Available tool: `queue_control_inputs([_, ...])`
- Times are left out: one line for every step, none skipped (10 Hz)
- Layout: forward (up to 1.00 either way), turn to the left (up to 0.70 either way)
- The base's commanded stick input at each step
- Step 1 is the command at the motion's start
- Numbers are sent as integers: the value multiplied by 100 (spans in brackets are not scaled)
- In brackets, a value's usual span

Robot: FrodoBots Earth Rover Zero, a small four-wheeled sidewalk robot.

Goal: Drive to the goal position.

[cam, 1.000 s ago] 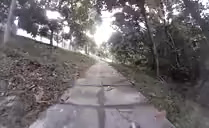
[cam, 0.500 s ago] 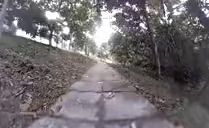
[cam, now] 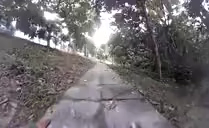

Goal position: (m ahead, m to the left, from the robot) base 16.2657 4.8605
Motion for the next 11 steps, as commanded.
queue_control_inputs([70, -14])
queue_control_inputs([70, -8])
queue_control_inputs([70, 0])
queue_control_inputs([70, 0])
queue_control_inputs([70, 0])
queue_control_inputs([70, 0])
queue_control_inputs([70, 0])
queue_control_inputs([70, 0])
queue_control_inputs([70, 0])
queue_control_inputs([70, 0])
queue_control_inputs([70, 0])
